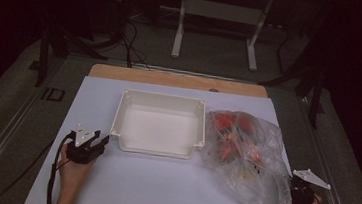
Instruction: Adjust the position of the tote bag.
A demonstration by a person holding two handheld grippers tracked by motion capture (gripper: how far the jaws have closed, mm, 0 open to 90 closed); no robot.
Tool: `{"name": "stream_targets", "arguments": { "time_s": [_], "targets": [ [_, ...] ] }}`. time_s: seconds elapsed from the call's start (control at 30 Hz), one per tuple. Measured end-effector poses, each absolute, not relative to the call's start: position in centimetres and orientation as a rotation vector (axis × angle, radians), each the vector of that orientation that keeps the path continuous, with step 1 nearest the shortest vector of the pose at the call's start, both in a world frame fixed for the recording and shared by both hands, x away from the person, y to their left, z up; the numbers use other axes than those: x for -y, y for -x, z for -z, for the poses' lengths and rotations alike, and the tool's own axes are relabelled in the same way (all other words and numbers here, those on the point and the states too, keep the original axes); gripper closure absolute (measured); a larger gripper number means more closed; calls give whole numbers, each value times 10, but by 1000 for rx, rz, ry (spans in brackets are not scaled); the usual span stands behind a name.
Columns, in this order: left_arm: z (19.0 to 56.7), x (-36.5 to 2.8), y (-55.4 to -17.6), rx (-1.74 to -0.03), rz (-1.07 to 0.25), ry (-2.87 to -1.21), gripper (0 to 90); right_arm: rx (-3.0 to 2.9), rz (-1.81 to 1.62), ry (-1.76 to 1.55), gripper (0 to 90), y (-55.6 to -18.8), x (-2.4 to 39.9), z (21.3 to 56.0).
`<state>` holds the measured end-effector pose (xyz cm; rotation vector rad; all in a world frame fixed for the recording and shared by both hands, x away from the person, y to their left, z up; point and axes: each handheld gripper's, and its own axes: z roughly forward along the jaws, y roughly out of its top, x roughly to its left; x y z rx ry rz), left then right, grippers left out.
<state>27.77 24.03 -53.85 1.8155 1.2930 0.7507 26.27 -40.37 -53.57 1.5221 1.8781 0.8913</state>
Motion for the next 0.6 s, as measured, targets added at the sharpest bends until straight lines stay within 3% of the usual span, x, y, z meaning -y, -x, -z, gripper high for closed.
{"name": "stream_targets", "arguments": {
  "time_s": [0.53,0.6],
  "targets": [
    [534,-235,-273,-1248,-760,-1839,604,-1915,-888,-1478,655,-263,401,534],
    [523,-229,-263,-1179,-775,-1851,603,-1927,-893,-1463,655,-262,400,533]
  ]
}}
